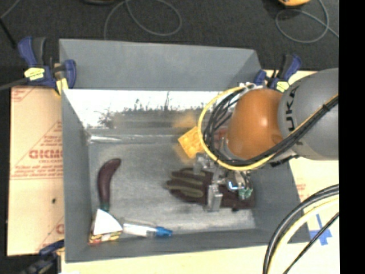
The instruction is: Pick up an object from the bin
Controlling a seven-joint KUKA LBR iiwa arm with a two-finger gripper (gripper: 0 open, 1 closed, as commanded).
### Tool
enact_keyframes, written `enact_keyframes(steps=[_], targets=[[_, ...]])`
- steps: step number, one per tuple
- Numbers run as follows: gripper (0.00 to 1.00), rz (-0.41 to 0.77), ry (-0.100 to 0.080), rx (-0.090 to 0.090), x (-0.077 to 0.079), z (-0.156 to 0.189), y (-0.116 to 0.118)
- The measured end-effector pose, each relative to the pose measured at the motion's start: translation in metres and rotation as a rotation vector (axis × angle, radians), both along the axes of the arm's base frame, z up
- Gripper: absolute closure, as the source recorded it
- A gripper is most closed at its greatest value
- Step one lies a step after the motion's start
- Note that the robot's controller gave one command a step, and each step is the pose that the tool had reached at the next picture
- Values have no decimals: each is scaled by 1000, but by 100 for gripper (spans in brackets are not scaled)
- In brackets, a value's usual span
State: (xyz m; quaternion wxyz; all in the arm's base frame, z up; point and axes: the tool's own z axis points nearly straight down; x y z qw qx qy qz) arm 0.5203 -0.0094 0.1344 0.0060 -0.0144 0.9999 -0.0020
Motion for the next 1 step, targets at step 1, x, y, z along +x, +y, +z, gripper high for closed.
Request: enact_keyframes(steps=[1], targets=[[100, 210, -7, -4, 22, -24, 8]])
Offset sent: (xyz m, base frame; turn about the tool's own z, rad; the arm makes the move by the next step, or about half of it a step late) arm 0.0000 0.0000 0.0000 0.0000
